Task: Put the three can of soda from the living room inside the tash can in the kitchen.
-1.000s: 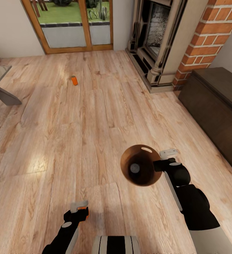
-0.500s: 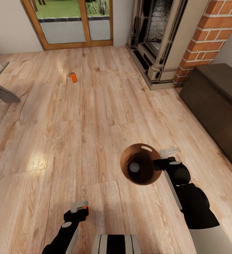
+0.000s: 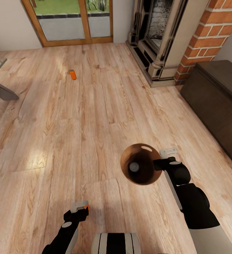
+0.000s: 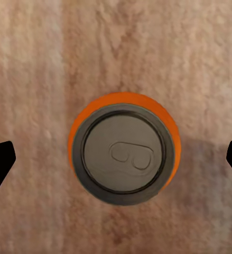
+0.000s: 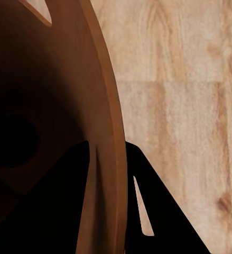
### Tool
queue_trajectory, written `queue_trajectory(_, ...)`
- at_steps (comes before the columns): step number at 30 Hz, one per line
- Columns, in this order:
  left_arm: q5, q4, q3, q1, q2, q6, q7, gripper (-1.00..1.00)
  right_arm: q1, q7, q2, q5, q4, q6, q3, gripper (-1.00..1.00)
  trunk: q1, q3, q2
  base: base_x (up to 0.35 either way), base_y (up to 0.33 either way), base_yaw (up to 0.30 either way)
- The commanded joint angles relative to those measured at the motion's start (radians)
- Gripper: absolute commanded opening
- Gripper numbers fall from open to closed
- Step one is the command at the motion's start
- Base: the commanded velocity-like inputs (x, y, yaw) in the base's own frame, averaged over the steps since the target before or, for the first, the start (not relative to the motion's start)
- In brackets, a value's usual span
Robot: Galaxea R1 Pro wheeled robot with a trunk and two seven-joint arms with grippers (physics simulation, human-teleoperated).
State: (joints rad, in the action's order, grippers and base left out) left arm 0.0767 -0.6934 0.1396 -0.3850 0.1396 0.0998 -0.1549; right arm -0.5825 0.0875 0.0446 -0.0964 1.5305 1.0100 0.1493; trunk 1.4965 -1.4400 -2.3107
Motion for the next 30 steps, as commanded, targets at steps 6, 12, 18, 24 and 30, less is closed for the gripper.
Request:
queue_trajectory(6, 0.000, 0.000, 0.000, 0.000, 0.000, 0.000, 0.000, 1.00, 0.000, -0.003, 0.000, 0.007, 0.000, -0.001, 0.000, -1.00, 0.004, -0.003, -0.007, 0.000, 0.000, 0.000)
queue_trajectory(12, 0.000, 0.000, 0.000, 0.000, 0.000, 0.000, 0.000, 1.00, 0.000, -0.003, 0.000, 0.007, 0.000, -0.001, 0.000, -1.00, 0.004, -0.003, -0.007, 0.009, 0.000, 0.000)
queue_trajectory(18, 0.000, 0.000, 0.000, 0.000, 0.000, 0.000, 0.000, 1.00, 0.000, -0.003, 0.000, 0.007, 0.000, -0.001, 0.000, -1.00, 0.004, -0.003, -0.007, 0.100, 0.000, 0.000)
queue_trajectory(24, 0.000, 0.000, 0.000, 0.000, 0.000, 0.000, 0.000, 1.00, 0.000, -0.003, 0.000, 0.007, 0.000, -0.001, 0.000, -1.00, 0.004, -0.003, -0.007, 0.029, 0.000, 0.000)
queue_trajectory(30, 0.000, -0.001, 0.000, 0.000, 0.000, 0.000, 0.000, 1.00, 0.000, -0.003, 0.000, 0.007, 0.000, -0.001, 0.000, -1.00, 0.004, -0.003, -0.007, 0.007, 0.000, 0.000)
